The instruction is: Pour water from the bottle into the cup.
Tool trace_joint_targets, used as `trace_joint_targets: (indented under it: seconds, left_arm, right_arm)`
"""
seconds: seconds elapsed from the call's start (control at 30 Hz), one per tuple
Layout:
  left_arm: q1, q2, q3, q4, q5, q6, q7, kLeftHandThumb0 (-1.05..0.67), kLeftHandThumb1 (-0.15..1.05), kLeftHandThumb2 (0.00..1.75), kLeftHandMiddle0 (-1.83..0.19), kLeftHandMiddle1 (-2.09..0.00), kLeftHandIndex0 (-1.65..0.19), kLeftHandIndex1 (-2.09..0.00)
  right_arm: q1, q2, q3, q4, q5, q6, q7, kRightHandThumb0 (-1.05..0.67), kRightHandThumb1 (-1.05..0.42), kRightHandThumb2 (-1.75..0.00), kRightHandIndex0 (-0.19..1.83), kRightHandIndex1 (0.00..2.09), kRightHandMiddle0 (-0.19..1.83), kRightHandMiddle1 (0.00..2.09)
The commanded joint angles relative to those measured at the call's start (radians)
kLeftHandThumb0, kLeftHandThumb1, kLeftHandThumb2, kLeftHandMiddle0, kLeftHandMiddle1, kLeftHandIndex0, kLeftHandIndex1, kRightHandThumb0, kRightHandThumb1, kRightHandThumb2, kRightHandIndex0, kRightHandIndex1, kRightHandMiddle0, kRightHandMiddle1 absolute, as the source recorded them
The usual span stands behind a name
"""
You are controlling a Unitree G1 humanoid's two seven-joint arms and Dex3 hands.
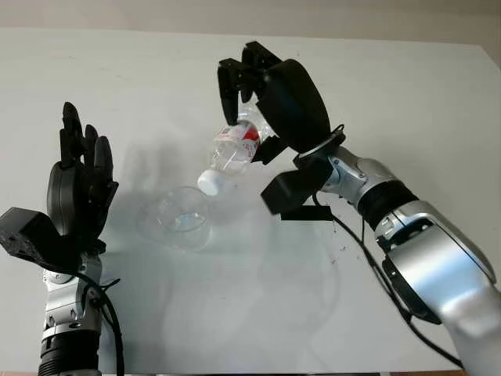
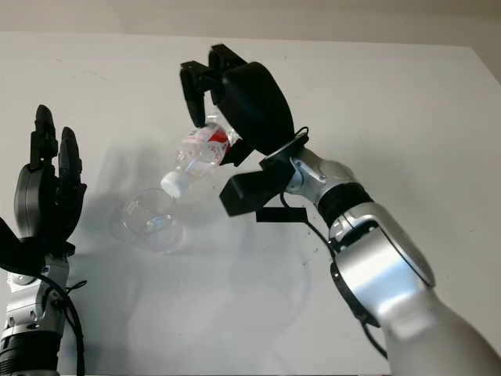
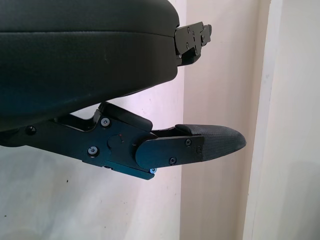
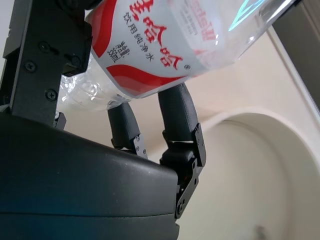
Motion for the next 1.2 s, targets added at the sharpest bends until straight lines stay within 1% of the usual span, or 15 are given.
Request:
trace_joint_targets:
  seconds: [0.0, 0.03, 0.1, 0.2, 0.33, 0.5, 0.57, 0.63, 0.67, 0.73, 0.93, 1.17]
  left_arm:
    - [-0.003, 0.005, 0.004, 0.007, 0.003, -0.016, -0.004, -0.73, 1.05, 0.49, 0.19, -0.05, 0.19, -0.03]
    - [-0.002, 0.006, 0.004, 0.007, 0.004, -0.015, -0.004, -0.73, 1.05, 0.49, 0.19, -0.05, 0.19, -0.03]
    - [0.000, 0.008, 0.004, 0.005, 0.004, -0.012, -0.004, -0.73, 1.05, 0.50, 0.19, -0.05, 0.19, -0.03]
    - [0.000, 0.009, 0.005, 0.005, 0.003, -0.011, -0.006, -0.74, 1.05, 0.49, 0.19, -0.05, 0.19, -0.03]
    - [-0.001, 0.014, 0.003, 0.004, 0.001, -0.004, -0.016, -0.74, 1.05, 0.48, 0.19, -0.02, 0.19, -0.01]
    - [-0.004, 0.014, 0.003, 0.003, 0.001, 0.001, -0.015, -0.74, 1.05, 0.48, 0.19, -0.03, 0.19, 0.00]
    - [-0.004, 0.015, 0.003, 0.005, 0.003, -0.001, -0.015, -0.73, 1.05, 0.48, 0.19, -0.04, 0.19, -0.01]
    - [-0.006, 0.017, 0.005, 0.011, 0.001, -0.004, -0.020, -0.73, 1.05, 0.48, 0.19, -0.04, 0.19, -0.01]
    - [-0.007, 0.019, 0.005, 0.014, 0.001, -0.004, -0.022, -0.73, 1.05, 0.48, 0.19, -0.03, 0.19, 0.00]
    - [-0.009, 0.021, 0.007, 0.017, -0.001, -0.003, -0.026, -0.74, 1.05, 0.49, 0.19, -0.02, 0.19, 0.00]
    - [-0.006, 0.021, 0.008, 0.010, 0.003, 0.002, -0.020, -0.73, 1.05, 0.49, 0.19, -0.04, 0.19, -0.01]
    - [-0.001, 0.018, 0.006, 0.013, -0.003, -0.002, -0.030, -0.73, 1.05, 0.50, 0.19, -0.02, 0.19, 0.00]
  right_arm:
    - [0.033, 0.023, -0.067, -0.031, 0.089, 0.015, 0.112, -0.04, -0.92, -0.38, 1.23, 2.09, 1.04, 2.09]
    - [0.047, 0.033, -0.098, -0.041, 0.138, 0.025, 0.178, -0.04, -0.98, -0.29, 1.23, 2.09, 1.01, 2.09]
    - [0.077, 0.054, -0.160, -0.068, 0.243, 0.054, 0.316, -0.03, -1.02, -0.21, 1.22, 2.09, 0.98, 2.09]
    - [0.115, 0.072, -0.223, -0.116, 0.339, 0.119, 0.459, -0.04, -1.04, -0.20, 1.22, 2.09, 0.96, 2.09]
    - [0.160, 0.081, -0.270, -0.186, 0.395, 0.226, 0.564, -0.07, -1.05, -0.20, 1.20, 2.09, 0.97, 2.09]
    - [0.201, 0.099, -0.330, -0.245, 0.470, 0.323, 0.670, -0.08, -1.05, -0.23, 1.19, 2.09, 0.96, 2.09]
    - [0.211, 0.123, -0.381, -0.271, 0.563, 0.413, 0.756, -0.06, -1.05, -0.30, 1.30, 2.09, 1.00, 2.09]
    - [0.218, 0.145, -0.434, -0.312, 0.659, 0.553, 0.826, -0.07, -1.05, -0.36, 1.50, 2.09, 1.10, 2.09]
    - [0.222, 0.150, -0.452, -0.339, 0.695, 0.624, 0.850, -0.08, -1.05, -0.39, 1.68, 2.09, 1.19, 2.09]
    - [0.234, 0.152, -0.477, -0.396, 0.741, 0.744, 0.878, -0.08, -1.05, -0.43, 1.80, 2.09, 1.30, 2.09]
    - [0.279, 0.132, -0.542, -0.585, 0.836, 1.057, 0.890, -0.10, -1.05, -0.44, 1.83, 2.09, 1.41, 2.09]
    - [0.385, 0.097, -0.597, -0.804, 0.901, 1.281, 0.875, -0.11, -1.05, -0.48, 1.83, 2.09, 1.41, 2.09]
